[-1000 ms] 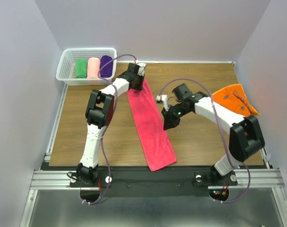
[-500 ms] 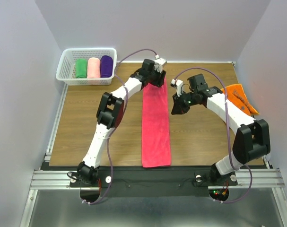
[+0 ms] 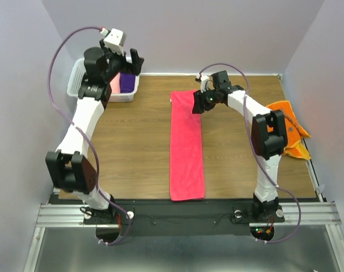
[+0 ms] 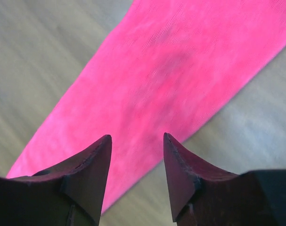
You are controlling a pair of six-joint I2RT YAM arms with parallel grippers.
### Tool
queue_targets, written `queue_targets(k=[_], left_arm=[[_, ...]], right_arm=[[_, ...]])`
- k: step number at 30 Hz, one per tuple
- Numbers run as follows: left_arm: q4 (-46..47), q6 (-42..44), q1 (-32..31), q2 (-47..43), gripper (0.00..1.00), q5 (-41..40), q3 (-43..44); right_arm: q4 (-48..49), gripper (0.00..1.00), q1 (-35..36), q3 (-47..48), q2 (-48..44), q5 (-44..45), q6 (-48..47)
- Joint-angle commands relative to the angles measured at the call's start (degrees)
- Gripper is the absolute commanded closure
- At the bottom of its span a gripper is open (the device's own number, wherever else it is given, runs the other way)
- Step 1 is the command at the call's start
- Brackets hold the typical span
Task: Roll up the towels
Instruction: Fold the towel
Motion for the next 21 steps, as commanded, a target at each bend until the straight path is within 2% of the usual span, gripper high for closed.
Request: queue_targets(k=[1,3,7,11,15,21], left_arm=[[-1.6,4.9,-1.8,-4.7,0.01,7.3,-10.6],[-3.3,5.1,-1.8,-7.7,0.01,8.1,-15.0],[-3.5,4.1,-1.8,-12.5,0.01,5.1,-21.9],[-5.2,3.7,-1.8,-15.3,0.01,1.1,-25.3],[-5.9,2.6,-1.8,-16.3,0.01,-0.1,-26.8],[-6.1,5.2,-1.7,-18.7,0.01,2.9,-30.5]], right_arm=[[3.7,0.49,1.1,8.4,5.7,1.0,2.9],[3.8,0.57,1.9,12.8,8.3,2.5,4.1],[3.8,0.59,4.2,16.5,12.5,11.0,6.5],[3.7,0.58,7.2,15.4,12.7,23.7,9.1],[3.6,0.5,10.2,12.1,11.4,27.0,11.7],[3.6,0.49,10.7,13.7,16.1,30.6,11.2]])
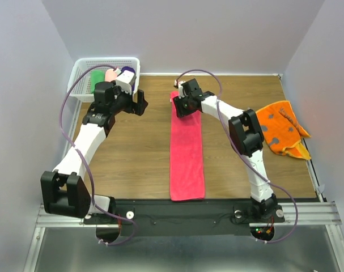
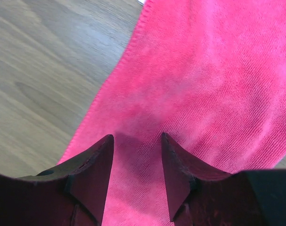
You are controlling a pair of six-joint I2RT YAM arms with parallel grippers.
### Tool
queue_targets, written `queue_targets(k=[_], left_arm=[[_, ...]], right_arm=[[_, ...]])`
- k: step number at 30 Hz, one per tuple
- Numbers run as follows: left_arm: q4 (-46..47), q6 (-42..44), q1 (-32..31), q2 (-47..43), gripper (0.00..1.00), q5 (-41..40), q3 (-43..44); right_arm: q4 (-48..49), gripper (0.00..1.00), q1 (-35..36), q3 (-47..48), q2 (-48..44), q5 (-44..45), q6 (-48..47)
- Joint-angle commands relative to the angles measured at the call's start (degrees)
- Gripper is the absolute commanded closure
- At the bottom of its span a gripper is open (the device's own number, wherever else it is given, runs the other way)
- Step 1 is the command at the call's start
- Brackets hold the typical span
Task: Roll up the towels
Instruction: Fold the towel
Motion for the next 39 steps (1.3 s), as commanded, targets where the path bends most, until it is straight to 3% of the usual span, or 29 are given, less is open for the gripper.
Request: queue_targets(k=[1,5,10,14,17,21,25,28,32,36,39], left_arm=[[0.6,2.9,0.1,-3.3,0.01,3.5,-1.9],[-2.9,10.1,-0.1,-4.9,0.01,9.5,-3.8],[-9.6,26.8,-3.5,-9.3,0.01,10.7,-7.8],[-15.2,38.2,-12.0,-13.9,0.02,6.4,-12.9],[-20.0,43.6,-19.8,-18.3,0.08,5.2,-19.3],[-20.3,41.8,-33.5,-22.7,0.29,3.5,-23.9],[-17.6,36.5,-46.3,-20.7,0.42,-1.3,-25.4],[-13.6,31.9,-50.0,-17.7,0.42,-1.4,-25.0],[-11.2,29.5,-57.2,-9.1,0.51,-2.6,-22.9],[-6.9,28.0,-61.3,-2.4,0.6,-6.9,-22.5],[-4.4,26.5,-61.6,1.2,0.6,-9.6,-21.7]], right_arm=[[1.5,0.49,-1.0,1.7,3.2,5.0,0.4],[1.5,0.49,-1.0,5.3,6.4,5.0,-0.7],[1.5,0.48,-2.5,14.3,11.2,3.5,-3.8],[1.4,0.45,-2.6,15.3,9.4,1.8,-4.7],[1.2,0.37,-2.5,12.4,1.7,-4.1,-2.9],[0.2,0.32,-2.5,5.7,-9.8,-10.3,-1.3],[-1.9,0.32,-2.5,-2.3,-19.3,-12.4,-1.3],[-2.1,0.32,-2.6,-11.8,-26.0,-10.8,-1.4],[-2.5,0.33,-4.4,-20.5,-31.8,-10.2,-1.7],[-3.7,0.34,-7.5,-25.0,-36.1,-9.8,-2.5],[-3.9,0.34,-10.3,-26.9,-37.4,-11.3,-2.3]])
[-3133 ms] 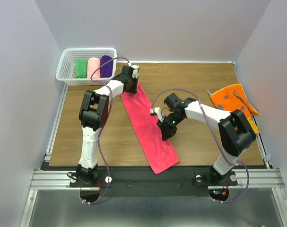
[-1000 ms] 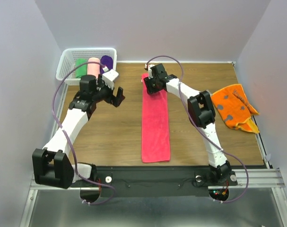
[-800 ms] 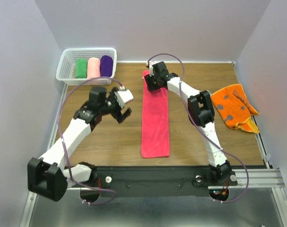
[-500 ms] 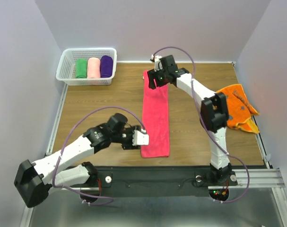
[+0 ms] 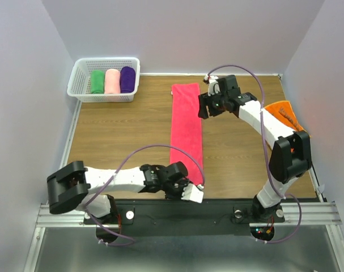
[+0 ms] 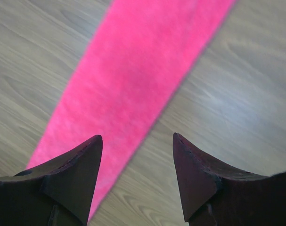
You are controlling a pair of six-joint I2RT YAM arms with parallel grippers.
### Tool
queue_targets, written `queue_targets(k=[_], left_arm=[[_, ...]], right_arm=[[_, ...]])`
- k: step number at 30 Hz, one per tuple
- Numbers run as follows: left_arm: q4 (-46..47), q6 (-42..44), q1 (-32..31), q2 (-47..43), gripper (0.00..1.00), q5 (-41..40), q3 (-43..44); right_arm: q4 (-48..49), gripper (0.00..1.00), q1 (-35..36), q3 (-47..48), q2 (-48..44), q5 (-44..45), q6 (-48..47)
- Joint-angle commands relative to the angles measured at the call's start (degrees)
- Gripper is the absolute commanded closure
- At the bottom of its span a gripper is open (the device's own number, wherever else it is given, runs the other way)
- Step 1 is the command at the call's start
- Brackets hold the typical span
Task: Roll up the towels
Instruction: Fold the towel
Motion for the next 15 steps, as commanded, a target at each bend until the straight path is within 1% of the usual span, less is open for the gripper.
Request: queue_targets(k=[1,6,10,15], left_arm=[[5.9,-3.3,-0.6,2.9,0.6,-5.4,2.7],[8.3,-2.4,-0.6,4.4,0.58,-9.8,2.9],[8.3,-1.7,-0.7,5.1,0.56,-10.4,3.0],[9.6,-1.0,-0.5,7.7,0.55,-8.9,1.8]], right_arm=[[-1.1,0.34,-4.1,-1.9,-2.7,-1.8,-0.4],[-1.1,0.35,-5.0,-3.5,-3.7,-3.3,-0.9],[-1.0,0.36,-5.0,-3.4,-3.3,-3.4,-1.0],[-1.0,0.36,-5.4,-3.1,-2.6,-2.6,-1.7]])
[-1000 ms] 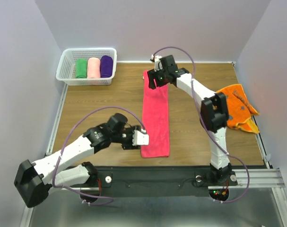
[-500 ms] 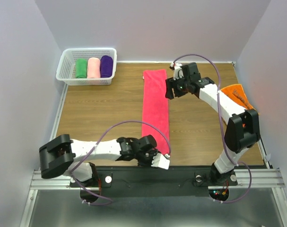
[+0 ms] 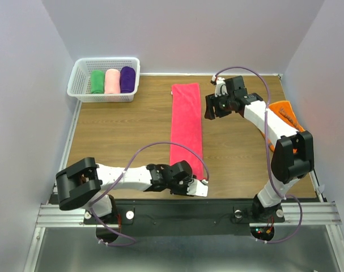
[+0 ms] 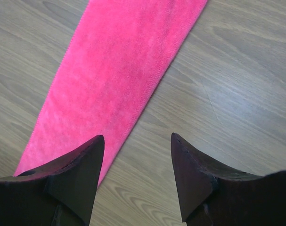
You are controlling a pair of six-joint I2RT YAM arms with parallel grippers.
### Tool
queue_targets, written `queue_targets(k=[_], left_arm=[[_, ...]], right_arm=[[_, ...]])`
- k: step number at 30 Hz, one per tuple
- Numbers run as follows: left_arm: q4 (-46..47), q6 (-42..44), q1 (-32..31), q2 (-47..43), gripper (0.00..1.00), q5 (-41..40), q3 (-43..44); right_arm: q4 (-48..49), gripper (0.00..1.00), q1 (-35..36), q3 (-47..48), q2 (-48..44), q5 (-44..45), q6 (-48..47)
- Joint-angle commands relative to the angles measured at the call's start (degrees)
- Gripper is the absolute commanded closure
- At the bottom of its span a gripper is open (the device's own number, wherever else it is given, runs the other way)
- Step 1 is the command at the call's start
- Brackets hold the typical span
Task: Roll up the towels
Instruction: Fold the towel
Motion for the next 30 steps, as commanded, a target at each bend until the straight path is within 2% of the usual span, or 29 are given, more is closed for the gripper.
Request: queue_targets(k=[1,7,11,14,16,20,21,23,27,30], left_arm=[[2.2,0.7,0.1,1.1,0.55,0.3,0.4],[4.8,0.1,1.7,4.4,0.53,0.3,-0.6],[3.8,2.0,4.3,4.8,0.55,4.4,-0.5],[0.8,4.0,5.3,6.8,0.6,7.0,1.3],[-0.6,4.6,5.3,7.7,0.68,7.2,1.8],[-1.9,4.8,5.3,10.1,0.86,6.8,3.0],[-2.1,4.8,5.3,10.2,0.93,6.7,3.2],[-2.1,4.4,5.3,10.6,1.0,5.7,3.3],[-4.3,4.3,5.3,10.6,1.0,6.4,5.4],[-8.8,5.0,5.3,8.6,1.0,10.5,7.1]], right_arm=[[1.1,0.36,-0.2,0.5,-1.8,-0.3,-1.2],[1.2,0.37,-0.7,0.6,-1.4,-0.8,-1.2],[1.2,0.37,-0.8,0.5,-1.6,-0.9,-1.2],[1.1,0.37,-0.8,0.4,-1.6,-1.0,-1.4],[1.1,0.37,-0.9,0.4,-1.6,-0.7,-1.7],[1.1,0.38,-1.4,0.0,-1.9,-0.6,-1.9],[1.0,0.38,-1.4,-0.1,-2.0,-0.7,-2.1],[1.0,0.38,-1.5,-0.4,-1.9,-0.7,-2.3],[1.1,0.39,-1.8,-0.9,-1.7,-0.8,-2.9],[1.1,0.39,-2.0,-1.2,-2.0,-1.4,-3.0]])
